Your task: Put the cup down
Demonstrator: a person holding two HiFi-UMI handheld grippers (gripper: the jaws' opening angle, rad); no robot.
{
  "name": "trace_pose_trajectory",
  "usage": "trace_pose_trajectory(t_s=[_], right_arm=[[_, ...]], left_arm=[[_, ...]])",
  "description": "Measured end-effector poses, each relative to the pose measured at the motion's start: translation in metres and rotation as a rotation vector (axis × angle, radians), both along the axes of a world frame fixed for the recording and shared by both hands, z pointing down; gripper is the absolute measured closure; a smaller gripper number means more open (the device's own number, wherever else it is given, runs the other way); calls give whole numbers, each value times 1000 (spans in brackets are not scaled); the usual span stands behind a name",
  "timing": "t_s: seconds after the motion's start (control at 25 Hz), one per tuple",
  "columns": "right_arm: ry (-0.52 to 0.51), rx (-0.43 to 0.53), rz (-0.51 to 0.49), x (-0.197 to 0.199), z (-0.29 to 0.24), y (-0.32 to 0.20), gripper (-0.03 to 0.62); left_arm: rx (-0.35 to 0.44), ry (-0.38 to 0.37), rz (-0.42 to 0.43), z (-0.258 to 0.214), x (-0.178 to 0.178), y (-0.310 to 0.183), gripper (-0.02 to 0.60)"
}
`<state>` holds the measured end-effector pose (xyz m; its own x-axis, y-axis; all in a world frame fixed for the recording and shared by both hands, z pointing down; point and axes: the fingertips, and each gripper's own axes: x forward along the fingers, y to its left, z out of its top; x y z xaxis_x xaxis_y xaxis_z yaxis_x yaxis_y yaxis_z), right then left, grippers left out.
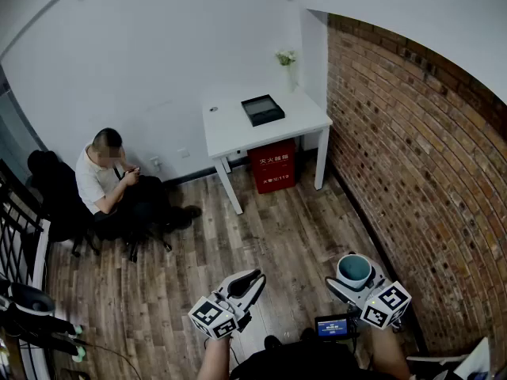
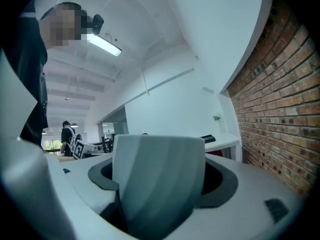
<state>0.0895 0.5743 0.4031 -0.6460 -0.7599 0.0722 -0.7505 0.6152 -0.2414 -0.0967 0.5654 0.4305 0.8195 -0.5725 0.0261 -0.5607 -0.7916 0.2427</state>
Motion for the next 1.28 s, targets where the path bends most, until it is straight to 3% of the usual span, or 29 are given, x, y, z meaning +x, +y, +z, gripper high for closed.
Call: trace_pose_trajectory(t_s=[0.68,1.08,1.28], right_arm=[[-12,-6,-26,-11,4,8,189],[-18,-19,-29,3,8,-3,189],[-78,-35,-44,19,10,-14,189]], left_arm=[[5,24,26,-2,-4,16,538],[10,9,19,-1,12,6,574],[3,5,53,1,36,0,574]])
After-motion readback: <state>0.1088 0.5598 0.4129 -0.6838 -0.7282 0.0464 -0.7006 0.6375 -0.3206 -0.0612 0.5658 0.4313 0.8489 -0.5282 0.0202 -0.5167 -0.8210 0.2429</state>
